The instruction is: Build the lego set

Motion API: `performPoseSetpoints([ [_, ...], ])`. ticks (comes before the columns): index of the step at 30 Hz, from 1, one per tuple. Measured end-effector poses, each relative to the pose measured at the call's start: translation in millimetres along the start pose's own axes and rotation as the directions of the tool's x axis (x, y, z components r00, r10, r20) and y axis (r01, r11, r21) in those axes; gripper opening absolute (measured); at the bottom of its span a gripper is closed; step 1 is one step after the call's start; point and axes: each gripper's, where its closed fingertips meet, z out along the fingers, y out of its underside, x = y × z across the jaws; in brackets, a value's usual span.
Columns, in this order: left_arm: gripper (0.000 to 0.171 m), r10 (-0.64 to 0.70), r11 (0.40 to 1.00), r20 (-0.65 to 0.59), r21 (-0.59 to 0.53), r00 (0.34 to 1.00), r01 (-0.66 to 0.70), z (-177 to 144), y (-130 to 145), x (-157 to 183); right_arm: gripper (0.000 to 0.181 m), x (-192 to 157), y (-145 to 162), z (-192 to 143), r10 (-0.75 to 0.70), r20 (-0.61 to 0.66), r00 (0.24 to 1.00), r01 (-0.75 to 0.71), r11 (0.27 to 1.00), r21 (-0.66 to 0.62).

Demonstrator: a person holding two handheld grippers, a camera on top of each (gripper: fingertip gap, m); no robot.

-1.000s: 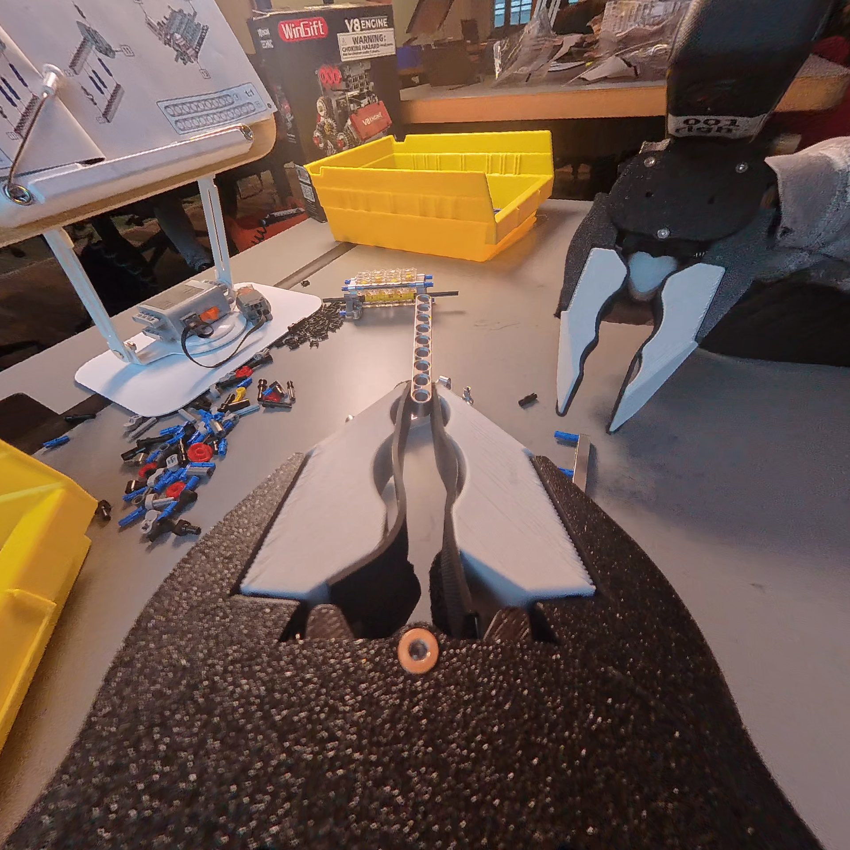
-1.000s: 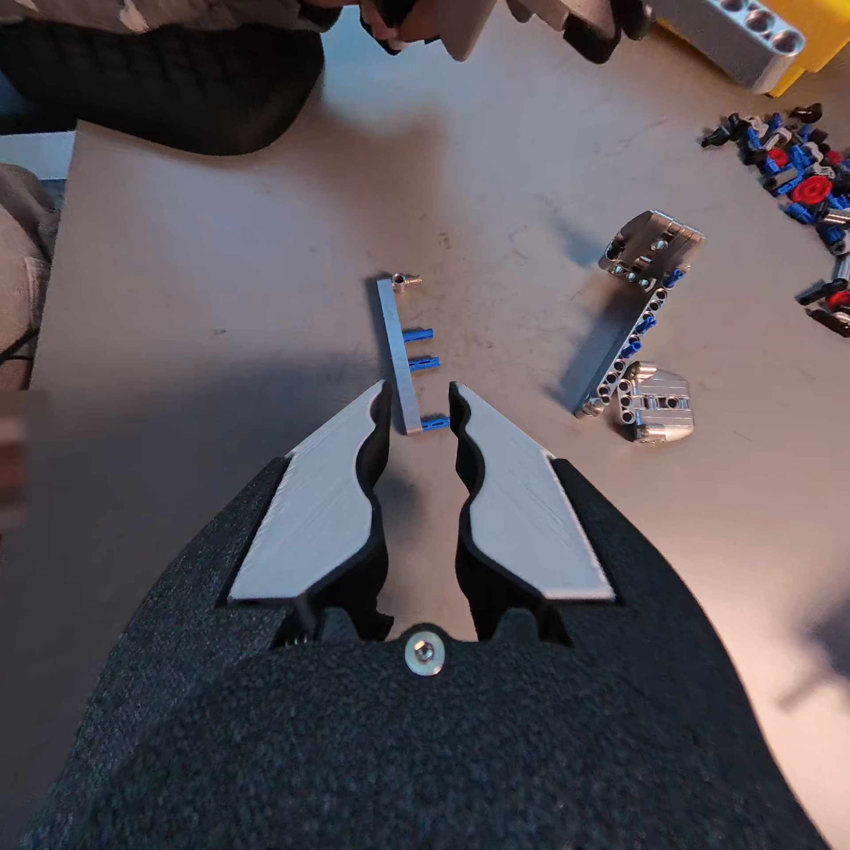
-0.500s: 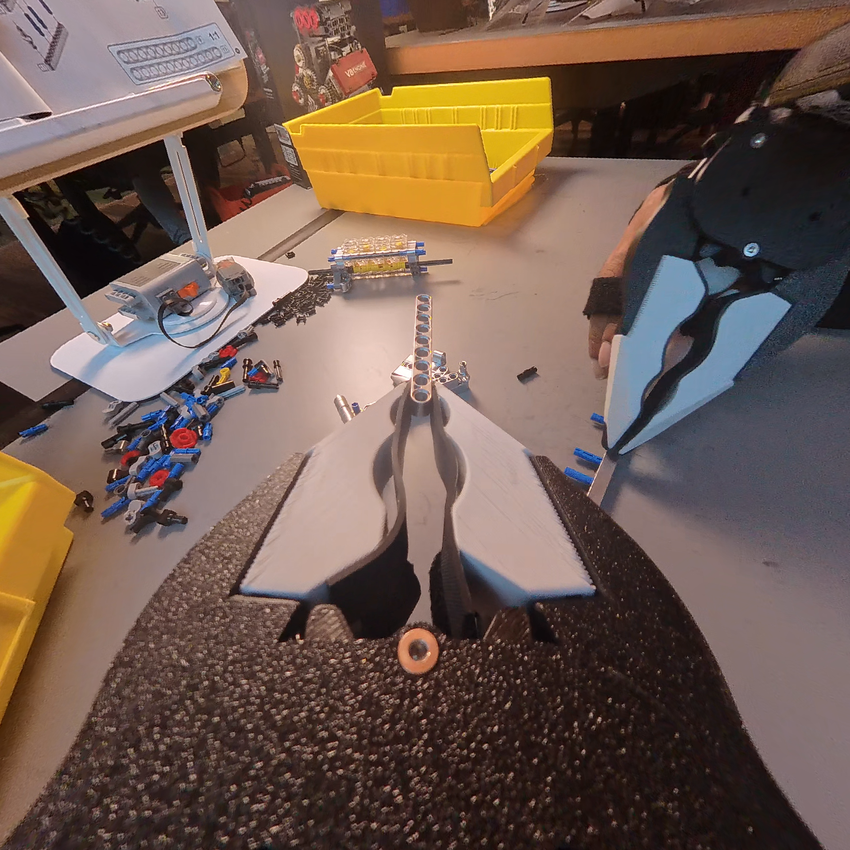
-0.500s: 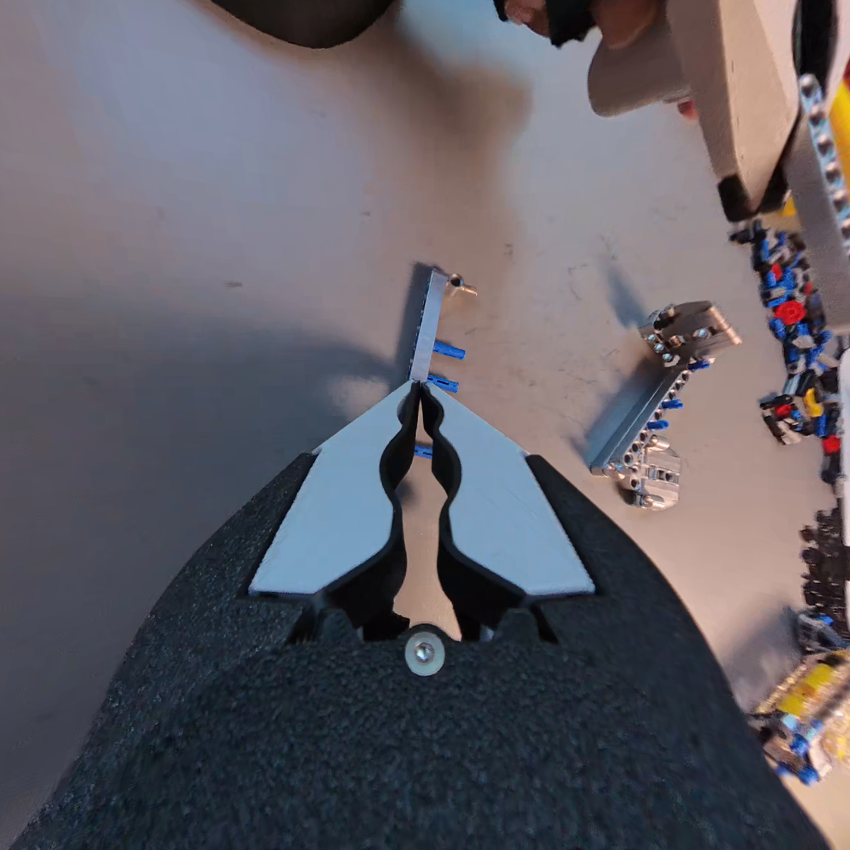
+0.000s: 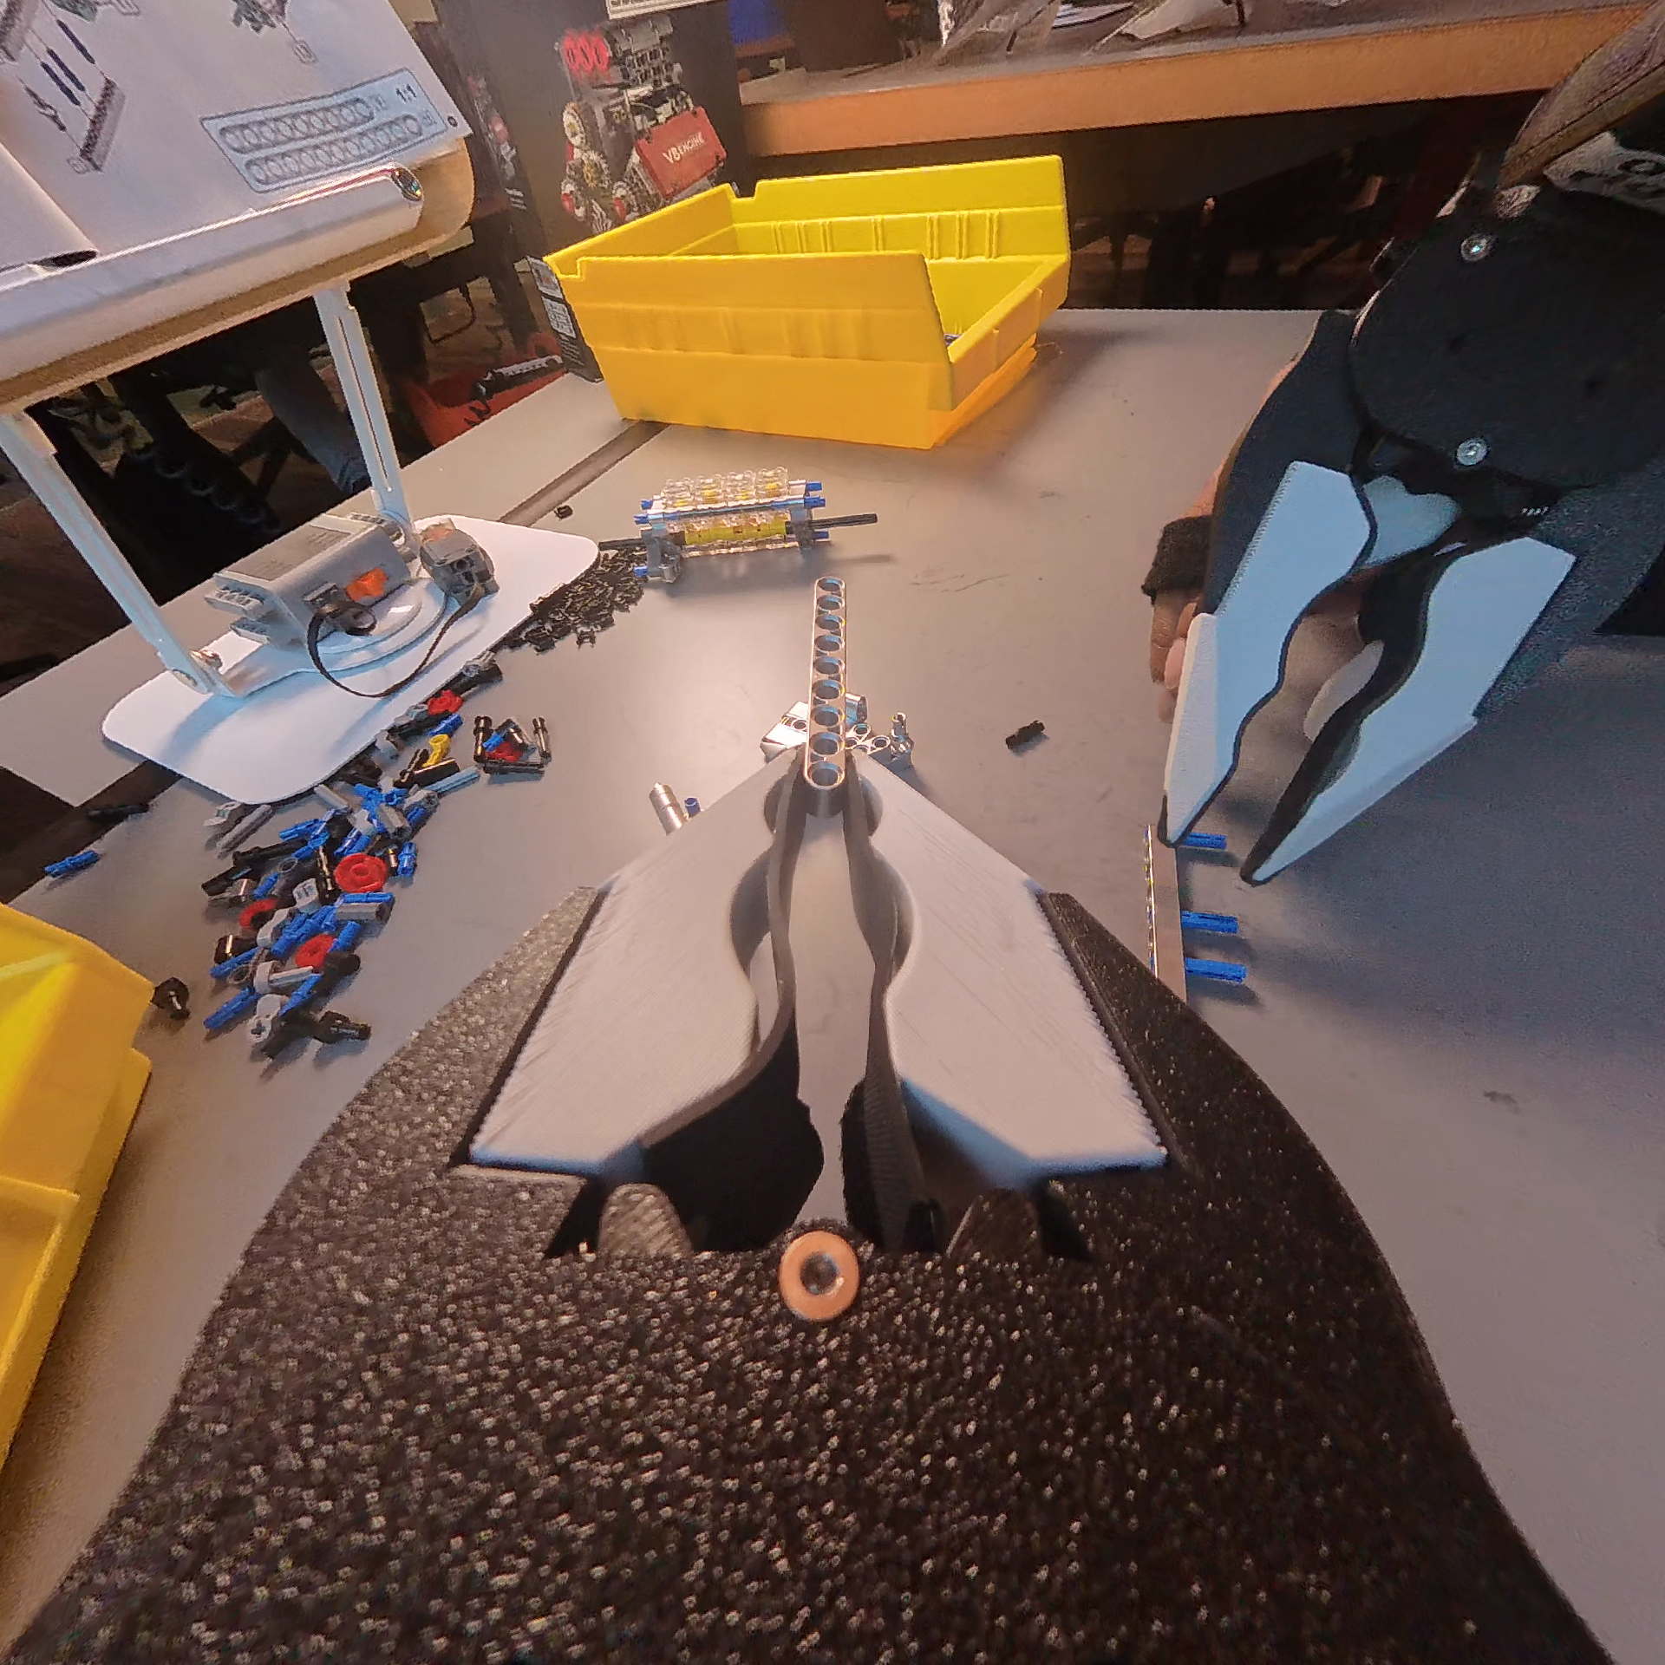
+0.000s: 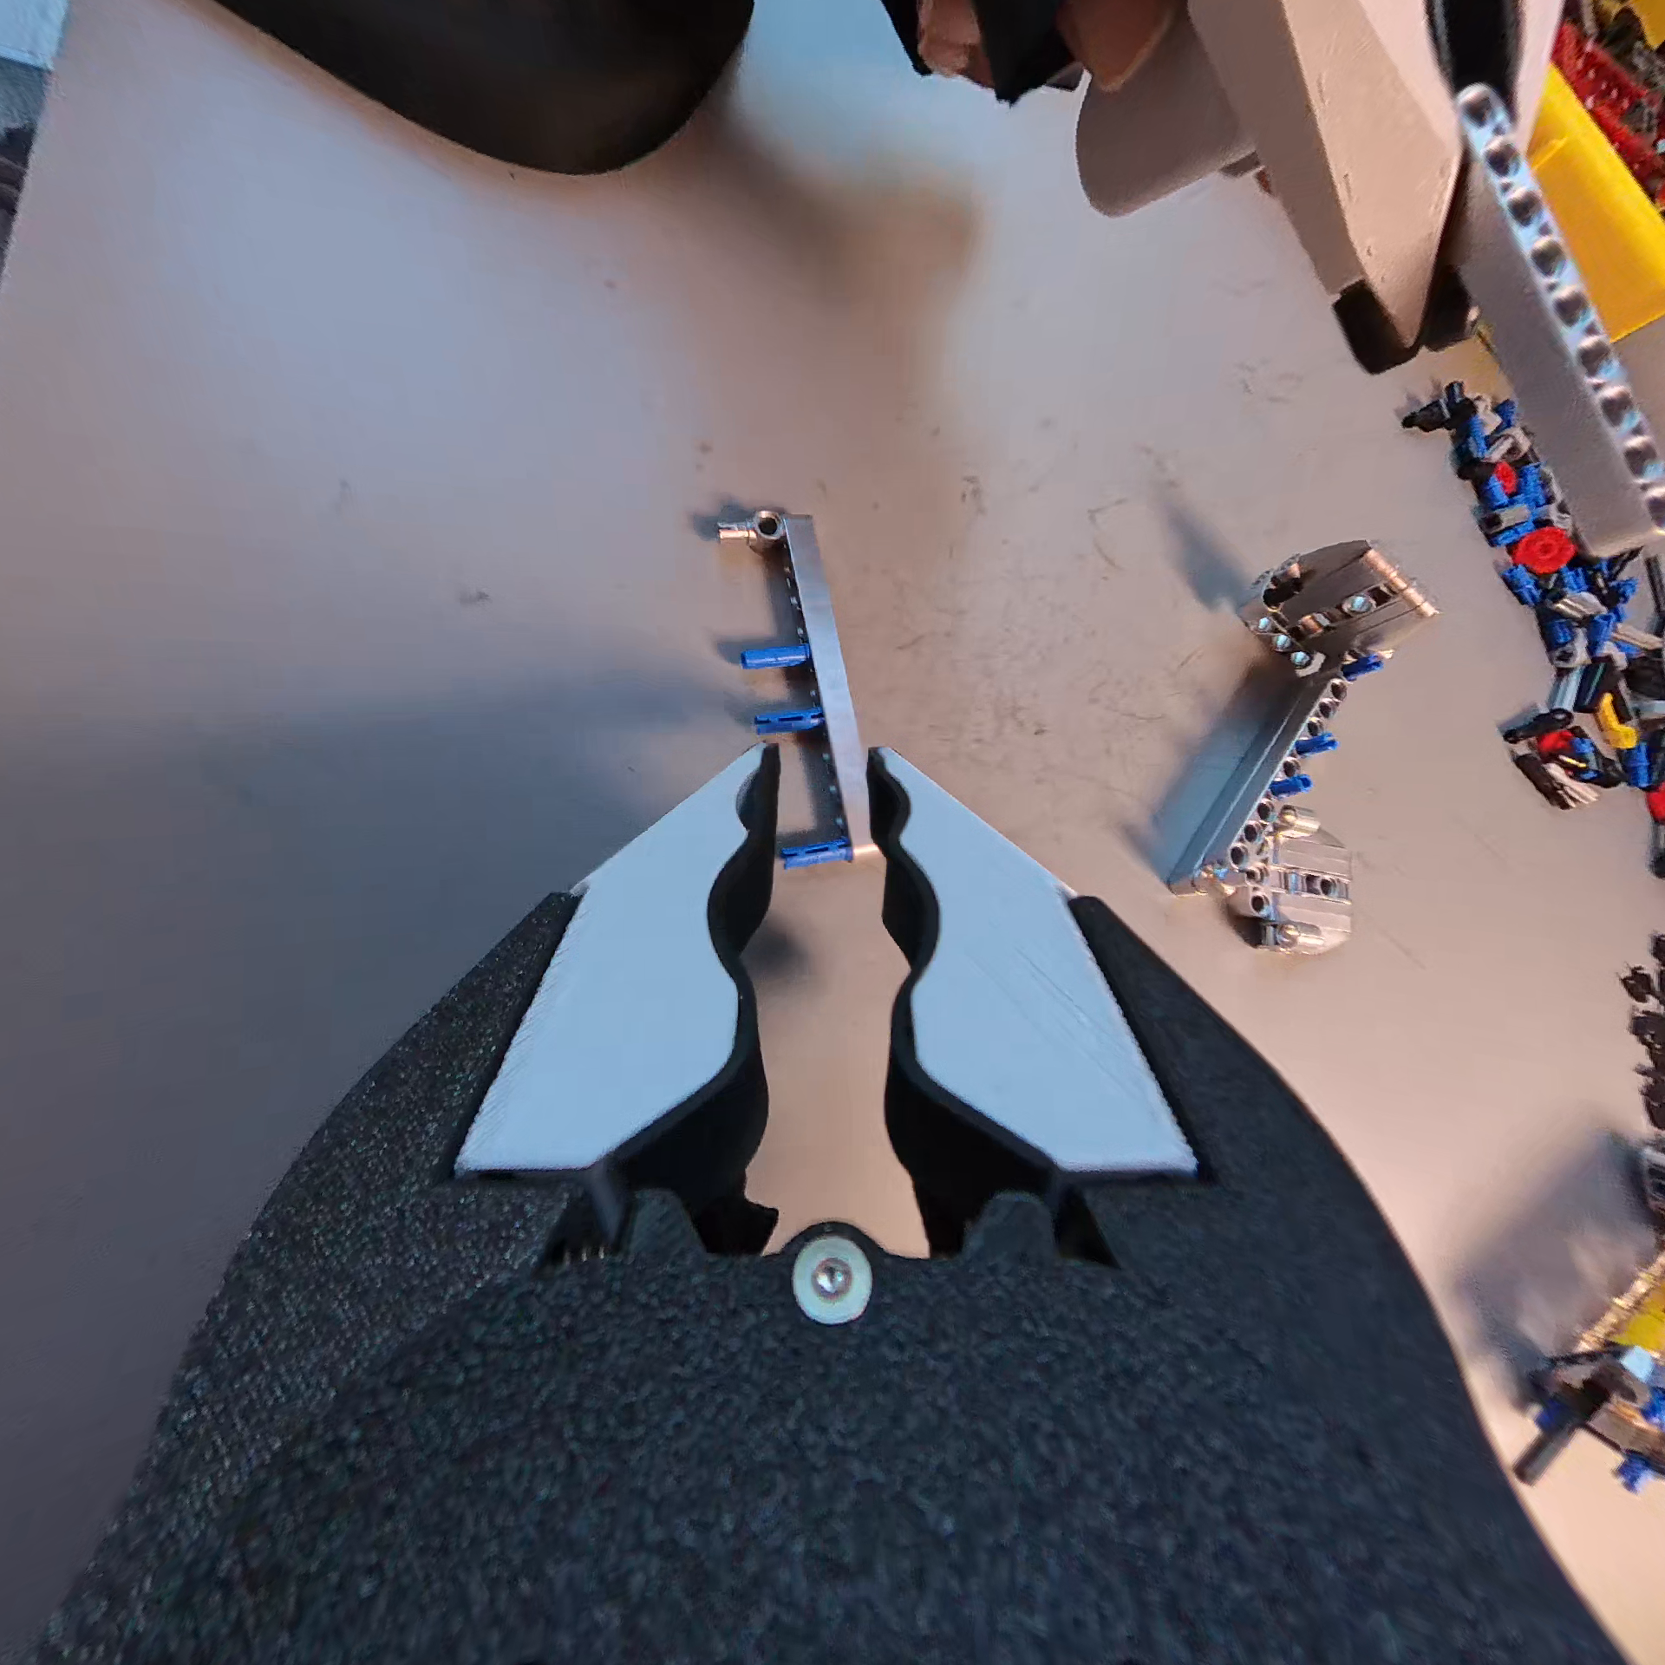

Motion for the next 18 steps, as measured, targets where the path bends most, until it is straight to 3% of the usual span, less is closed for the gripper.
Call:
performPoseSetpoints([
  [5, 0.004, -0.004, 1.000, 0.005, 0.005, 1.000, 0.004, -1.4, -0.9, -1.9, 0.010, 2.7, 10.8, 9.8, -0.031, 0.096, 0.995, 0.038, 0.996, -0.076],
  [9, 0.004, -0.023, 1.000, -0.001, 0.009, 1.000, 0.023, -2.7, -1.1, -3.9, 0.006, -3.0, 10.9, 10.4, 0.121, 0.280, 0.952, -0.094, 0.989, -0.111],
  [12, 0.004, -0.066, 0.998, -0.032, 0.011, 0.997, 0.066, -2.9, -0.5, -2.8, 0.006, -20.2, 10.7, 0.7, 0.419, 0.492, 0.763, -0.323, 0.907, -0.271],
  [15, 0.004, -0.099, 0.995, -0.064, 0.004, 0.993, 0.099, -3.1, 1.1, -1.5, 0.006, -19.3, 8.9, 0.2, 0.639, 0.522, 0.565, -0.505, 0.768, -0.393],
  [18, 0.004, -0.101, 0.995, -0.068, -0.006, 0.993, 0.101, -3.0, 3.3, -1.7, 0.006, -16.3, 8.6, 0.6, 0.728, 0.520, 0.448, -0.593, 0.676, -0.436],
])
